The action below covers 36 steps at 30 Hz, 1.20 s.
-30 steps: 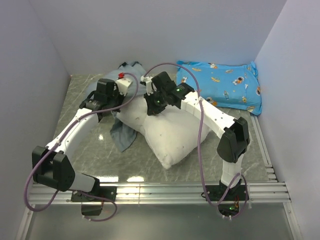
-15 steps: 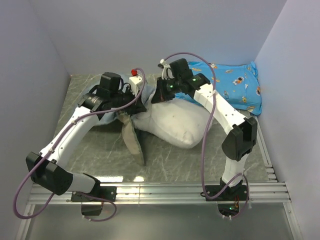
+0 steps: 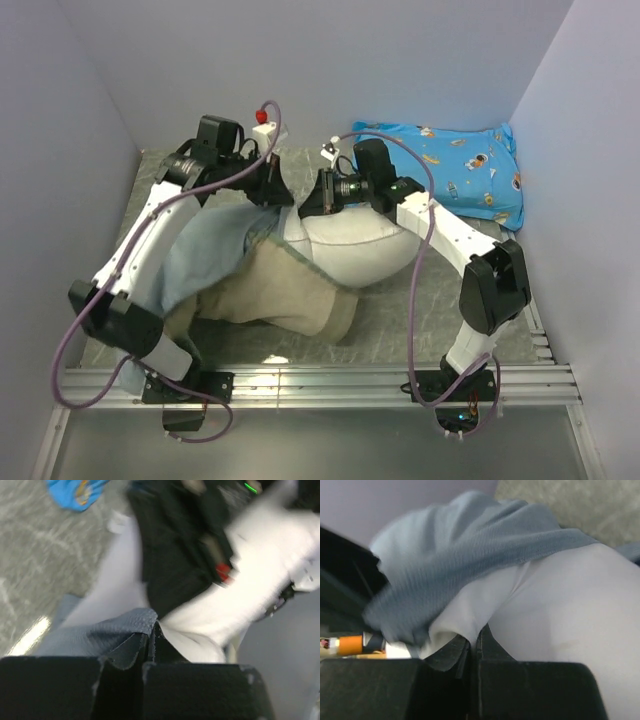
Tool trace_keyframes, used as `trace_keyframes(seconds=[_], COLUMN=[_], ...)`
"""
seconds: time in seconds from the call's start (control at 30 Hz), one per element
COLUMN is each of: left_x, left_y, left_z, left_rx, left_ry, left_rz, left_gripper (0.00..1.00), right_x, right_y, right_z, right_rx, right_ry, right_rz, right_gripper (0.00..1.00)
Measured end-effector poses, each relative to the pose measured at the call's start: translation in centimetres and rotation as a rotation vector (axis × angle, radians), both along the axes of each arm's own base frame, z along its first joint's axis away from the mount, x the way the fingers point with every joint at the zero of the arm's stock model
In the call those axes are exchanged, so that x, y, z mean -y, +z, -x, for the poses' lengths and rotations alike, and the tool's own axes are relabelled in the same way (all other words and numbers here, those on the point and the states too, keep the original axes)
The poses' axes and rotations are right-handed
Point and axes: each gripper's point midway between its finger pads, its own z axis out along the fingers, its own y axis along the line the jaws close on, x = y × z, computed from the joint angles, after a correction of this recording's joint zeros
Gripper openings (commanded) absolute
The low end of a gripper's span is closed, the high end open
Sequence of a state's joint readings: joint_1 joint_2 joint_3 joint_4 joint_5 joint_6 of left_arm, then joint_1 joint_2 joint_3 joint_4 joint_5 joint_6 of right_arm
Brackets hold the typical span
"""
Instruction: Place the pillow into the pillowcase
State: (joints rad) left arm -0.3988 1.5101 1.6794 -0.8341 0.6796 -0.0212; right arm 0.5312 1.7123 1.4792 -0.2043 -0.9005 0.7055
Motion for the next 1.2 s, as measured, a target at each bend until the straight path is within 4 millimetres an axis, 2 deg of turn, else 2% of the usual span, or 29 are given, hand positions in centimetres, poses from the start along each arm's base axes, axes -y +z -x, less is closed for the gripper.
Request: trace_keyframes(seconds=[0.1,0.2,0.23,0.3,0.33,0.4,0.43,0.53,0.6,0.7,0.77,0.83,0.9,1.0,1.1,1.17,1.2], left_x=[-1.5,-2.6,-2.7,-2.7,-2.8,-3.2,-3.6,-5.9,-7.8,-10.3,-11.4,-12.3,-12.9,-12.5,-11.7,-11.8,-12.2], left_y=[-1.6,-2.7,-2.9,-3.1,-3.2,-2.7,-2.2,-0.3,1.8,5.3,6.3,5.2,2.9,-2.2,-7.9,-10.9,-11.9], left_z=[-3.9,-7.8,-8.8,-10.3,-11.0,-11.6,-11.7,-10.5,-9.1,-5.7,-3.0,-0.7,1.1,2.5,3.2,3.4,3.3], left_rx=[-0.059,-0.077,-0.072,-0.042,-0.024,0.021,0.047,0.126,0.196,0.318,0.378,0.383,0.357,0.261,0.151,0.094,0.075], left_ry=[0.094,0.159,0.170,0.185,0.202,0.231,0.251,0.318,0.364,0.416,0.422,0.412,0.386,0.326,0.265,0.255,0.262], left_rz=[-0.012,-0.017,-0.016,-0.016,-0.021,-0.023,-0.020,-0.025,-0.036,-0.059,-0.090,-0.146,-0.213,-0.314,-0.418,-0.484,-0.517], left_gripper=[0.00,0.14,0.32,0.50,0.64,0.77,0.84,0.87,0.87,0.88,0.89,0.89,0.91,0.90,0.83,0.70,0.43], right_x=[0.1,0.4,0.5,0.5,0.6,0.6,0.7,1.9,3.1,4.2,4.6,4.7,4.7,4.6,4.7,4.7,4.7], right_y=[-1.9,-2.2,-2.4,-2.6,-3.0,-4.0,-4.5,-6.2,-6.8,-6.8,-6.8,-6.9,-6.9,-6.9,-6.9,-7.0,-7.0], right_z=[0.2,-0.2,-0.4,-0.9,-1.3,-1.6,-1.9,-3.1,-4.1,-5.1,-5.5,-5.6,-5.6,-5.6,-5.6,-5.6,-5.6], right_rx=[-0.058,-0.062,-0.065,-0.069,-0.075,-0.092,-0.101,-0.140,-0.160,-0.163,-0.157,-0.155,-0.155,-0.155,-0.152,-0.148,-0.145], right_ry=[-0.005,-0.023,-0.026,-0.024,-0.027,-0.031,-0.034,-0.071,-0.108,-0.141,-0.154,-0.157,-0.156,-0.155,-0.157,-0.157,-0.156], right_rz=[0.029,0.043,0.051,0.062,0.068,0.083,0.088,0.100,0.104,0.101,0.100,0.103,0.103,0.102,0.104,0.107,0.108], right_gripper=[0.00,0.00,0.00,0.00,0.00,0.00,0.00,0.00,0.00,0.00,0.00,0.00,0.00,0.00,0.00,0.00,0.00])
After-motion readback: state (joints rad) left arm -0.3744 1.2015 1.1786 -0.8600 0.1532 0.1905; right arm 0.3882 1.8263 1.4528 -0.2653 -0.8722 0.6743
